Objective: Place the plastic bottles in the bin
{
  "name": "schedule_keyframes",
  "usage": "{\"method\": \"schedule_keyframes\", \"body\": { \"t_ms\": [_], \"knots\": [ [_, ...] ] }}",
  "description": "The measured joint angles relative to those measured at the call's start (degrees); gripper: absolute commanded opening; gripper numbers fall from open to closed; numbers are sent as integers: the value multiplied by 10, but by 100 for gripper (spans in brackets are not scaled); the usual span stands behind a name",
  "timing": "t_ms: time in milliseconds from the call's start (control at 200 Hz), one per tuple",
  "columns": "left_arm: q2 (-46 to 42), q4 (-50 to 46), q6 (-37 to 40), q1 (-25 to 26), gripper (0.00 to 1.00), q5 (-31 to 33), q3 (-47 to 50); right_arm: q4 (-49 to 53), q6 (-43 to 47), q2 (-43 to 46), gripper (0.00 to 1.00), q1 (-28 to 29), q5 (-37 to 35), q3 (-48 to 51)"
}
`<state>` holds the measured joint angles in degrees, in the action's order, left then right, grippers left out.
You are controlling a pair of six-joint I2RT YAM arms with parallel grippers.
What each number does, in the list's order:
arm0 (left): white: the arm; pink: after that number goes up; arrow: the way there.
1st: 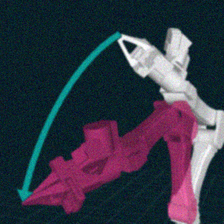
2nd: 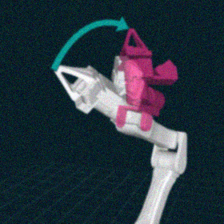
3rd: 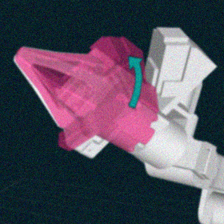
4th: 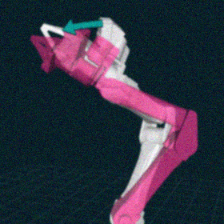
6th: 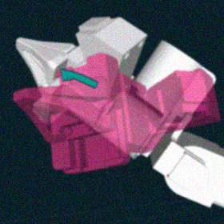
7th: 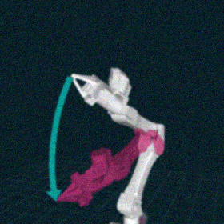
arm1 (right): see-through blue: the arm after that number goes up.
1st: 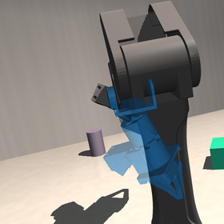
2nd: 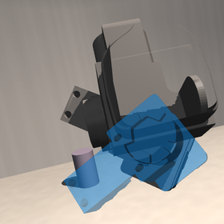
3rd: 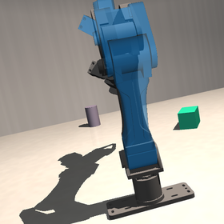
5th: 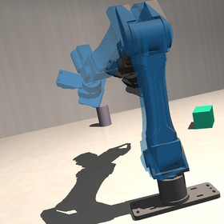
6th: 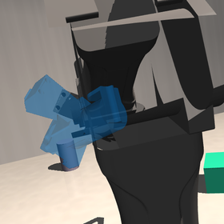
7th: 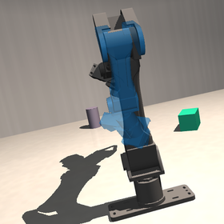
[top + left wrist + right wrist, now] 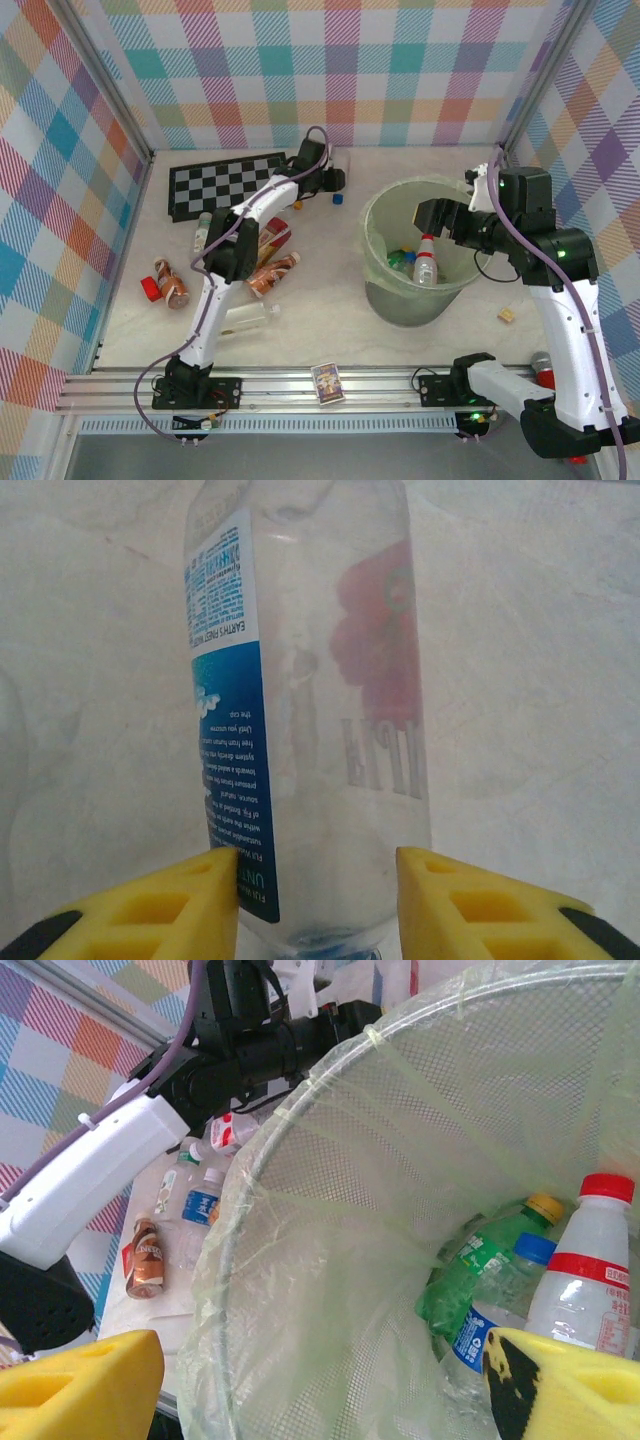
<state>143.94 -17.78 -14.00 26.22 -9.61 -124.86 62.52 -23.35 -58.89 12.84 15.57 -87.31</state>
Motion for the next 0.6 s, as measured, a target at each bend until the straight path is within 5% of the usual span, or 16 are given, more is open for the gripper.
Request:
{"method": "schedule_keyframes", "body": {
  "t_ms": [190,405,600],
  "knots": [
    [-51,17,-1,0,35,-4,74,-7,-2,-4,83,0,3,0],
    [-63,0,21,8,91,20,65,-12,-4,-17,83,0,11,0],
    [-7,-48,38,25,100,59,-65,-17,-13,-19,83,0,15,0]
  ]
}}
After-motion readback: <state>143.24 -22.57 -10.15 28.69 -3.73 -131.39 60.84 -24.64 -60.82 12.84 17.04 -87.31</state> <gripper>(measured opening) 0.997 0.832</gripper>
